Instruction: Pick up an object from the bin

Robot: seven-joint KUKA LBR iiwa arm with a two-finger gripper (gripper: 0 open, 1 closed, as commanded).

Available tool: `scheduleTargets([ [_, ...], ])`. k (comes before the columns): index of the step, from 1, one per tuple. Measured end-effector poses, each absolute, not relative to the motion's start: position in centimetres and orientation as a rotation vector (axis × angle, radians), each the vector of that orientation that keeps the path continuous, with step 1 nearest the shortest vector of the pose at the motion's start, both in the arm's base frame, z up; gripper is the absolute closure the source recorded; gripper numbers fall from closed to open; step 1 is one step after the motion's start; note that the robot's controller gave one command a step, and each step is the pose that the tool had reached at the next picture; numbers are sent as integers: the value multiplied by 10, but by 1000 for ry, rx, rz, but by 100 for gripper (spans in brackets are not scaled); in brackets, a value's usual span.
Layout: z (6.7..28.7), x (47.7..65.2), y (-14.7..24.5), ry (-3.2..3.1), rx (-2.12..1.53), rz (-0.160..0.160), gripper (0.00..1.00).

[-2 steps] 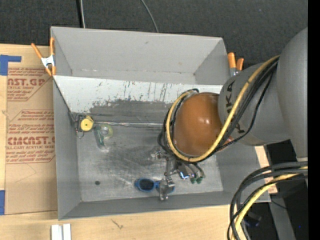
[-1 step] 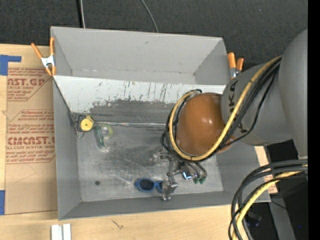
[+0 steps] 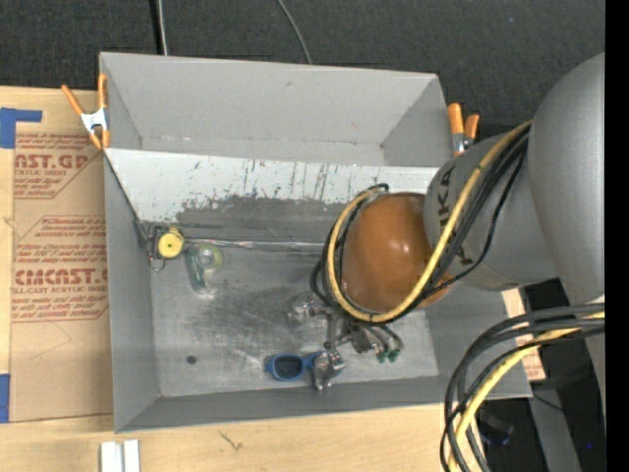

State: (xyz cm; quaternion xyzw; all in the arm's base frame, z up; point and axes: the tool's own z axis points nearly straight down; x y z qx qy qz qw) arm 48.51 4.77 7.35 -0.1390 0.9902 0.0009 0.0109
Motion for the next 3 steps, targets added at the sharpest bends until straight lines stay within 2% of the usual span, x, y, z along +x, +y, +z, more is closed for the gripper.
scheduleTargets([
  [1,75,488,49,3101,-434,2,0],
  [2,75,486,48,3110,-436,1,100],
  [3,116,487,49,3107,-436,0,100],
])
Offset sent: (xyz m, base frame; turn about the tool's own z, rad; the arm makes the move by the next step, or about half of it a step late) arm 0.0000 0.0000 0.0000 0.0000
